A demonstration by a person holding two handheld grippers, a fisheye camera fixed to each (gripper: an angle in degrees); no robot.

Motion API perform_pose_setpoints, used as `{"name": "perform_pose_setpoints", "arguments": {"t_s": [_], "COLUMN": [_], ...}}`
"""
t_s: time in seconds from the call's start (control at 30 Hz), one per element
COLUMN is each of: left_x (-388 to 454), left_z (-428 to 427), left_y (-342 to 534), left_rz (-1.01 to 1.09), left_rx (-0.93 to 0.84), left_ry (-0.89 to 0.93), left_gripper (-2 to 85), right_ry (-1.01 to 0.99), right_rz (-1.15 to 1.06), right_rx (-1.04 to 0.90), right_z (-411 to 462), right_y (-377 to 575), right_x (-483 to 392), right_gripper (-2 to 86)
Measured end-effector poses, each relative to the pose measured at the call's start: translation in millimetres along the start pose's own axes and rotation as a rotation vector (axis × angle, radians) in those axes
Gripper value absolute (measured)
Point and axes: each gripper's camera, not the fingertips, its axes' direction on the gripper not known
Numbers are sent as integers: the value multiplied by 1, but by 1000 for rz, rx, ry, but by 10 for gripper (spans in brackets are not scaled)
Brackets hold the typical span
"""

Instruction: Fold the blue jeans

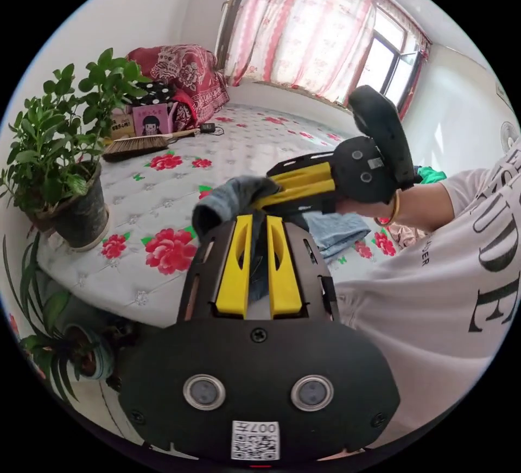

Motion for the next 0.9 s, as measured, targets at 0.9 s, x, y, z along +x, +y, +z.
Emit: {"name": "perform_pose_setpoints", "arguments": {"t_s": [0.9], "left_x": [-206], "left_z": [31], "left_y": [-11], "left_rz": [-190], "left_rx": [-192], "left_ry": [-247], "left_gripper": [56], "right_ry": [-469], "right_rz": [521], "right_rx": [79], "right_z": [101], "right_y": [51], "right_x": [122], "right_gripper": [85]}}
